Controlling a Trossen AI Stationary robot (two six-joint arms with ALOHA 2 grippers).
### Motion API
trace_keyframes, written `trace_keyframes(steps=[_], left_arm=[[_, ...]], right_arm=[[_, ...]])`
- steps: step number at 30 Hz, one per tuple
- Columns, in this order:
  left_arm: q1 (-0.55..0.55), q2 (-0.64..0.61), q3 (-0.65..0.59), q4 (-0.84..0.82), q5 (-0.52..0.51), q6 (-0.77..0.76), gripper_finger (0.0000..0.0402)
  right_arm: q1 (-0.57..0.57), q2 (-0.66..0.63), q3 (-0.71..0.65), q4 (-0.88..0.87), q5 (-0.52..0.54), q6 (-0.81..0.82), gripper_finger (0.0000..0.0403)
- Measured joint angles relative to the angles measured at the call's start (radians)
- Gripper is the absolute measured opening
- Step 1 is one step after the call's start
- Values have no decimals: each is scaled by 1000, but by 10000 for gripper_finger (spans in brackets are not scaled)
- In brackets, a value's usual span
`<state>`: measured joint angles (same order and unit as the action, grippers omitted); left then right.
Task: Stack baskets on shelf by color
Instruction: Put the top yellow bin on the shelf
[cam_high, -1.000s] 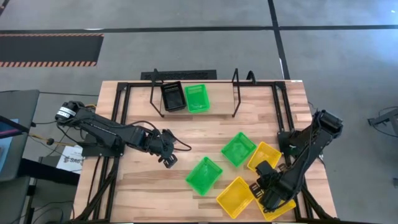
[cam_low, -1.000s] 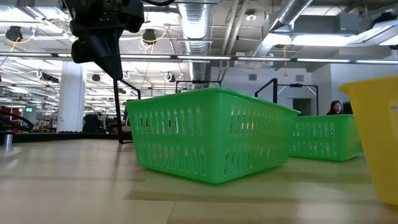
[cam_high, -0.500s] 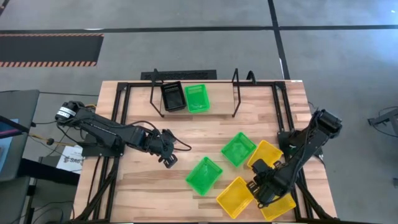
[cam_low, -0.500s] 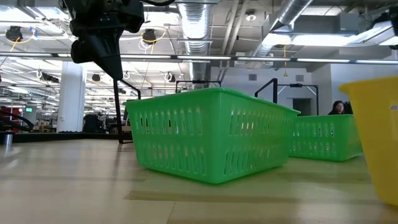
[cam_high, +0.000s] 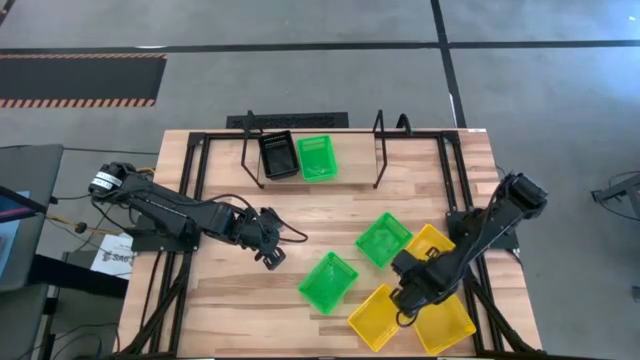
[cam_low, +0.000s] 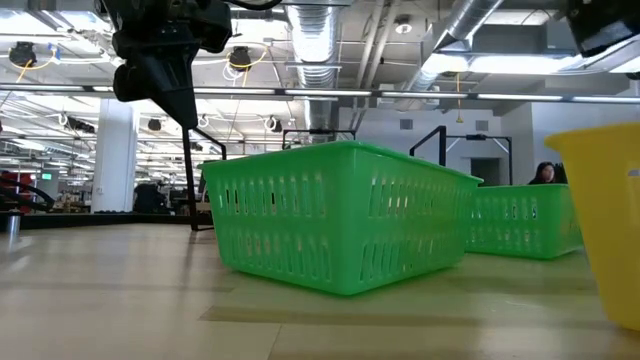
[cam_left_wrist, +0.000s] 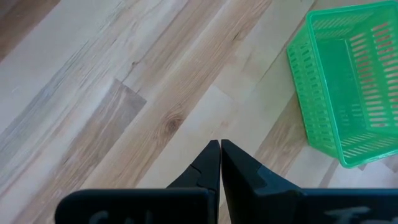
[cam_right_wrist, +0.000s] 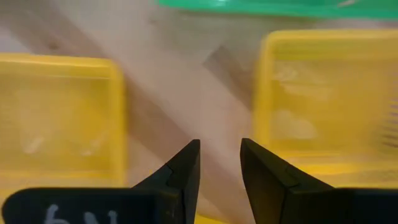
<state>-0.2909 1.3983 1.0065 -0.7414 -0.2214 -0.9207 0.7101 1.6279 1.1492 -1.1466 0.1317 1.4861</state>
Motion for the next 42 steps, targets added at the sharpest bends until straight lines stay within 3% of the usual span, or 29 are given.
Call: trace_keyframes(steps=[6, 15, 23, 26, 29, 33, 36, 39, 42], left_arm=[[0, 0, 0, 0, -1, 0, 0], [0, 0, 0, 0, 0, 2, 0], [0, 0, 0, -1, 8, 10, 0], [0, 0, 0, -1, 9, 19, 0], [0, 0, 0, -1, 9, 18, 0], [0, 0, 0, -1, 31, 18, 0], [0, 0, 0, -1, 34, 17, 0], [0, 0, 0, 0, 34, 13, 0], [0, 0, 0, 2, 34, 16, 0]], right_arm=[[-26, 0, -2, -94, -4, -46, 135], [-59, 0, -98, 63, -26, -81, 134], [-58, 1, -165, 80, -64, -80, 131], [-65, 1, -168, 81, -88, -67, 108], [-72, 1, -150, 70, -128, -71, 34], [-71, 1, -48, -39, -135, -71, 10], [-67, 1, 117, -233, -91, -64, 6], [-65, 0, 335, -429, 34, -67, 4], [-89, -51, 487, -394, 235, -184, 3]])
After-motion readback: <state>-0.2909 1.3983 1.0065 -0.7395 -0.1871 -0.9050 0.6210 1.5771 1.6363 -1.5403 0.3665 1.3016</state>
